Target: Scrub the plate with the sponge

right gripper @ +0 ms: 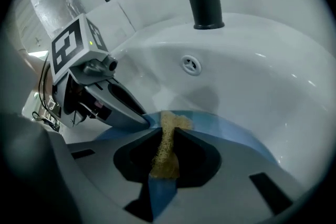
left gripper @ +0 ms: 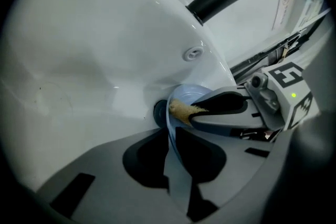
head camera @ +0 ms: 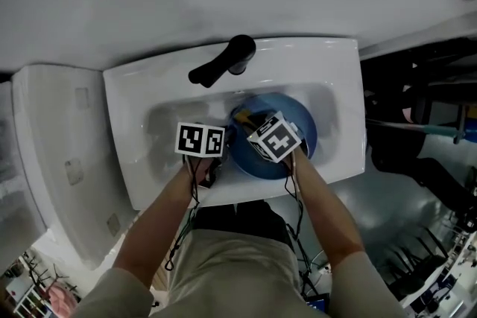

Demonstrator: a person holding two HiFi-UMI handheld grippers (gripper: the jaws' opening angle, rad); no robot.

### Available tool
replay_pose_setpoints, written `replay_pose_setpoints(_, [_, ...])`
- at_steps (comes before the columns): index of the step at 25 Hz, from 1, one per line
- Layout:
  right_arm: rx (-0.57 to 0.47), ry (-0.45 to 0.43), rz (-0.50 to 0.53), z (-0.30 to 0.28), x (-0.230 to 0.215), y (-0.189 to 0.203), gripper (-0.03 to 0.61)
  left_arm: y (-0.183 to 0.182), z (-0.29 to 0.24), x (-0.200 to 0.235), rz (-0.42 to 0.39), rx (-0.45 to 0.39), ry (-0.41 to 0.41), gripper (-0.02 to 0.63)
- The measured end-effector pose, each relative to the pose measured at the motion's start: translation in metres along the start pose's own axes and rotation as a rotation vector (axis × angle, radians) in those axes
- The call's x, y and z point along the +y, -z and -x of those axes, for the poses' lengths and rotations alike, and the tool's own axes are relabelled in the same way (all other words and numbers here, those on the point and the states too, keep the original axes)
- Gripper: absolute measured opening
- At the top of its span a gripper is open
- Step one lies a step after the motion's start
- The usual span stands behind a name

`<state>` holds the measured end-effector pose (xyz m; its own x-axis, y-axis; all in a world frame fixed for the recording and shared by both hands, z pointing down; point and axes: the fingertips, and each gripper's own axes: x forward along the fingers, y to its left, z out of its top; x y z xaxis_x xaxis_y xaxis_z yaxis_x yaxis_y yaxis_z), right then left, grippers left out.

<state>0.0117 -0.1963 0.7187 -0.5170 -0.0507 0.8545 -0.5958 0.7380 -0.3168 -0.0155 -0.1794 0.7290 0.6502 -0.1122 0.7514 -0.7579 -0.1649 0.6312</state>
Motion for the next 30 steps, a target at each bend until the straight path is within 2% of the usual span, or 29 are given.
replay_pose_setpoints(3, [0.033, 0.041, 0.038, -0.003, -0.011, -0.001, 0.078, -0.006, 0.005, 0.006, 0.000, -0.009, -0.011, 0.040])
replay_pose_setpoints(9, [0.142, 0.179, 0.081, 0.003, -0.048, 0.011, 0.077, -0.018, 0.013, 0.013, 0.007, -0.041, -0.040, 0.028])
replay_pose_setpoints(11, [0.212, 0.235, 0.128, 0.011, -0.060, 0.021, 0.077, -0.021, 0.015, 0.014, 0.025, -0.063, -0.050, 0.023])
replay_pose_setpoints(13, [0.325, 0.295, 0.215, 0.023, -0.070, 0.039, 0.078, -0.025, 0.016, 0.014, 0.036, -0.082, -0.053, 0.020])
replay_pose_setpoints(16, [0.450, 0.313, 0.288, 0.037, -0.073, 0.062, 0.077, -0.028, 0.018, 0.015, 0.038, -0.103, -0.056, 0.020])
replay_pose_setpoints(19, [0.495, 0.245, 0.257, 0.052, -0.061, 0.078, 0.074, -0.032, 0.021, 0.016, 0.022, -0.120, -0.081, 0.020])
replay_pose_setpoints(22, [0.504, 0.136, 0.215, 0.069, -0.038, 0.090, 0.072, -0.035, 0.023, 0.016, 0.014, -0.127, -0.096, 0.020])
replay_pose_setpoints(27, [0.486, -0.130, 0.224, 0.095, 0.026, 0.098, 0.069, -0.036, 0.023, 0.015, 0.026, -0.139, -0.107, 0.020])
replay_pose_setpoints(30, [0.419, -0.274, 0.250, 0.090, 0.068, 0.086, 0.069, -0.035, 0.024, 0.015, 0.039, -0.143, -0.115, 0.020])
